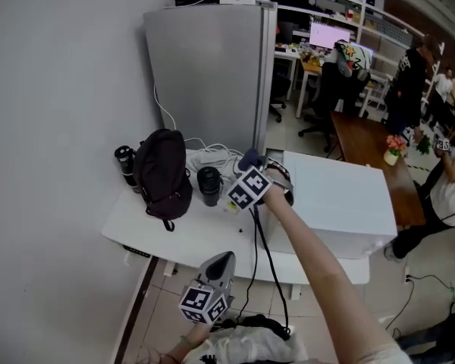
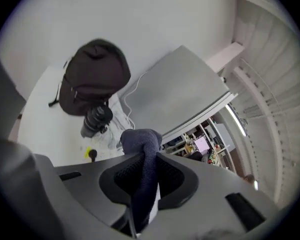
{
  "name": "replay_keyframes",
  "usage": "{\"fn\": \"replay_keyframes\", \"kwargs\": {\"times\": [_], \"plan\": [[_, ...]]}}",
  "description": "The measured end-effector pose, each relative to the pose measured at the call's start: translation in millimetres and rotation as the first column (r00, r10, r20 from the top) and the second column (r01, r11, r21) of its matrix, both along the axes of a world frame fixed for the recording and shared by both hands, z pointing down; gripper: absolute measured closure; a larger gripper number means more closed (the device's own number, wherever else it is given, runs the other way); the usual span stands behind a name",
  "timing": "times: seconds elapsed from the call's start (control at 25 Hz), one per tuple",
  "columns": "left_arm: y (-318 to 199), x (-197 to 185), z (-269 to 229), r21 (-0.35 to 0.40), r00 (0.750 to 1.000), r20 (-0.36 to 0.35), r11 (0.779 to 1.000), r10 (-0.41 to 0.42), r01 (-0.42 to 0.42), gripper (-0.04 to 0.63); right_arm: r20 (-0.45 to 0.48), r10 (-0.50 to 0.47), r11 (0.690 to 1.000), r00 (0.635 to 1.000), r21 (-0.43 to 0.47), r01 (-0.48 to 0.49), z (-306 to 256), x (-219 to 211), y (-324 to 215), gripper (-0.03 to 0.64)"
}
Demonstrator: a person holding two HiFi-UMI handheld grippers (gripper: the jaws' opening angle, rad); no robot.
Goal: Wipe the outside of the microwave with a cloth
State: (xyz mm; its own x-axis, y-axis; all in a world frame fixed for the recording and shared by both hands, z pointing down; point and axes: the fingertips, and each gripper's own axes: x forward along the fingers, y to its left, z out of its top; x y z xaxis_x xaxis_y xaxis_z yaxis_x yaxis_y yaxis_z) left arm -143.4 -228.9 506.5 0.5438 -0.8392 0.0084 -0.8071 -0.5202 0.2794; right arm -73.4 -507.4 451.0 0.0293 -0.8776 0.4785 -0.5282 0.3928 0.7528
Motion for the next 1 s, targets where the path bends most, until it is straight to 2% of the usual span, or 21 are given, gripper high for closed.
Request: {"fn": "replay_keyframes", "kwargs": {"times": [0.12, 0.2, 0.4, 0.52, 0.72, 0.84, 1.0], "plan": [[-8.2, 0.5, -3.5, 0.004, 1.000, -0.005, 1.000, -0.017, 0.017, 0.609, -0.219, 0.018, 0.996, 0.976, -0.076, -0.036, 27.0, 13.1, -32.0, 0.540], [-13.6, 2.8, -4.2, 0.004, 1.000, -0.005, 1.000, -0.015, 0.015, 0.609, -0.322, 0.011, 0.991, 0.947, -0.126, -0.054, 42.4, 23.6, -47.1, 0.540], [-20.0, 11.4, 0.1, -0.004, 1.000, 0.009, 1.000, 0.005, -0.005, 0.609, -0.471, 0.008, 0.945, 0.882, -0.286, -0.160, 83.3, 57.4, -58.9, 0.540], [-22.5, 12.6, 4.0, -0.013, 1.000, 0.014, 1.000, 0.006, -0.006, 0.609, -0.491, 0.009, 0.921, 0.871, -0.336, -0.199, 93.0, 68.5, -53.3, 0.540], [-27.9, 4.3, 13.8, -0.039, 1.000, 0.005, 0.999, -0.024, 0.024, 0.609, -0.487, -0.065, 0.883, 0.871, -0.436, -0.177, 100.7, 62.0, -22.4, 0.540], [-30.6, 1.4, 18.2, -0.049, 0.999, 0.001, 0.998, -0.033, 0.033, 0.609, -0.447, -0.112, 0.864, 0.888, -0.486, -0.136, 100.9, 54.1, 9.4, 0.540], [-31.6, 7.3, 20.6, -0.047, 1.000, 0.004, 0.999, -0.011, 0.011, 0.609, -0.344, -0.199, 0.839, 0.918, -0.543, -0.022, 96.0, 39.0, 69.7, 0.540]]}}
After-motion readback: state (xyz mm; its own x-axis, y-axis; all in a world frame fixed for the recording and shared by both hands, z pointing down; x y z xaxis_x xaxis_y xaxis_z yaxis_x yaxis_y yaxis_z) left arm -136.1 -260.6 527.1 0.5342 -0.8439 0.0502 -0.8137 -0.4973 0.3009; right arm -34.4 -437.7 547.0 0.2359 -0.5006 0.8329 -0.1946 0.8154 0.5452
